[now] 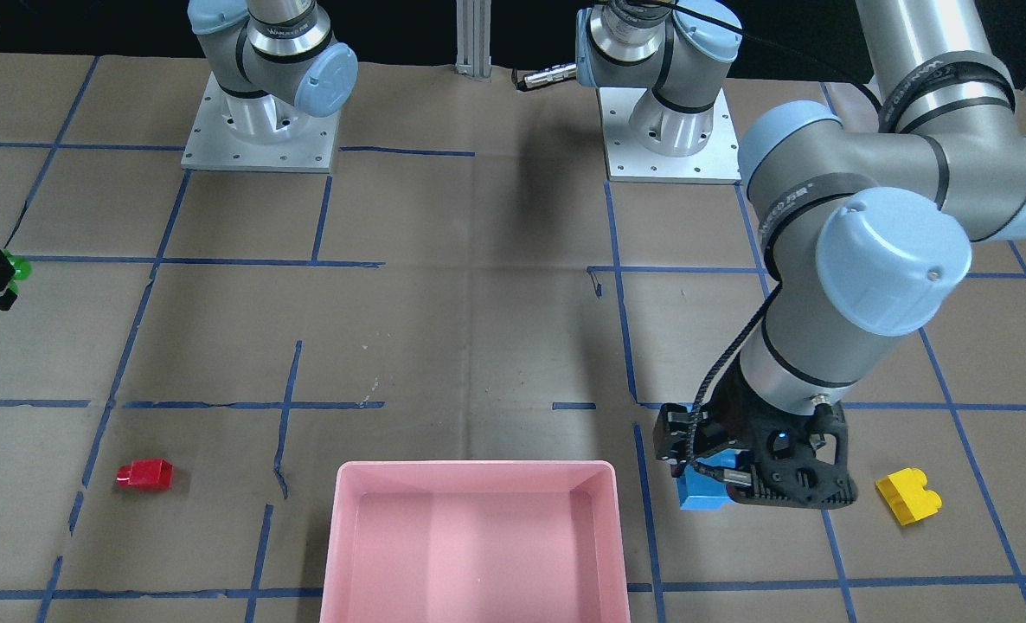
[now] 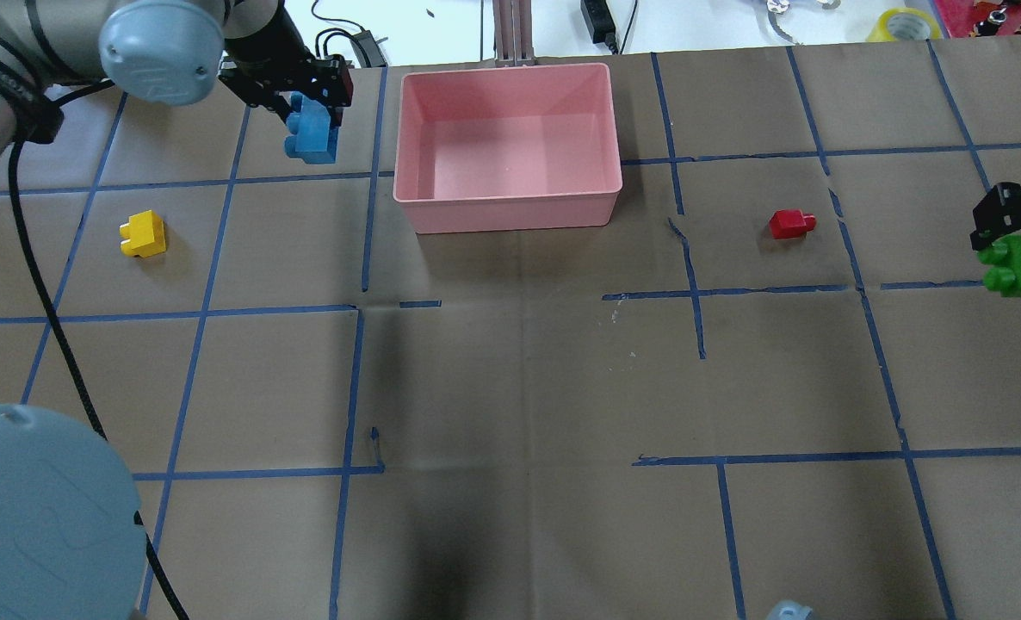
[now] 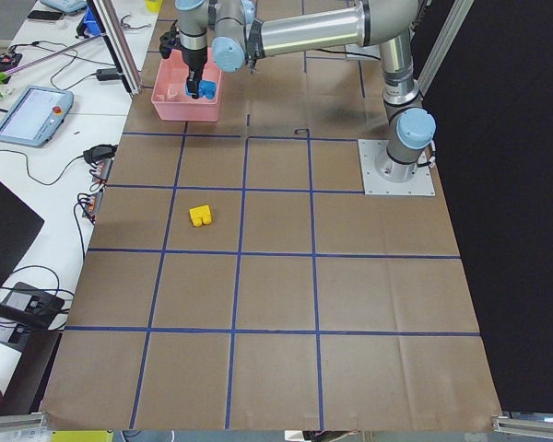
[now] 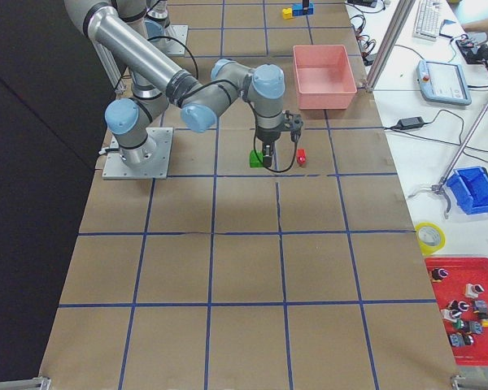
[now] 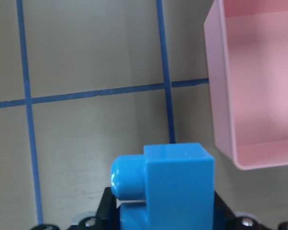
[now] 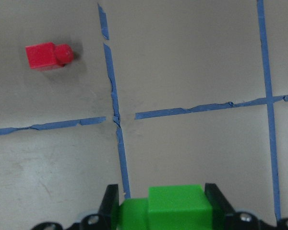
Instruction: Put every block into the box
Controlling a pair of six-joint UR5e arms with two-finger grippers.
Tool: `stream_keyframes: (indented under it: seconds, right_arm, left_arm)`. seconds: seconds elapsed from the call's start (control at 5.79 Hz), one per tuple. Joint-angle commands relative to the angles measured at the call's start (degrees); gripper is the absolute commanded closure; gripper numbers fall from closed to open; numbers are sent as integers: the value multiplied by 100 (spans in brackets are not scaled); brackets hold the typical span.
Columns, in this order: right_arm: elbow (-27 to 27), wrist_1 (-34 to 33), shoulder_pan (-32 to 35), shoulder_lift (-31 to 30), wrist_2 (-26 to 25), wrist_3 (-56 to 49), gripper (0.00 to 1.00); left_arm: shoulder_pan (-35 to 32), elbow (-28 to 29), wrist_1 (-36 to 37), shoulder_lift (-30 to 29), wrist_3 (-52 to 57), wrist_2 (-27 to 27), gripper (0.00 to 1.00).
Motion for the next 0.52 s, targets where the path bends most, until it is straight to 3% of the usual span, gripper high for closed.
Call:
stream_keyframes:
  seconds: [0.0, 0.35]
  right_arm:
    - [-229, 116, 229, 2, 517, 582, 76]
    - [-238, 54, 464, 20, 1116, 1065, 76]
  left_arm:
    - [-599, 612, -10, -550, -974, -67, 68]
    - [-917, 974, 86, -1156, -1365, -207, 68]
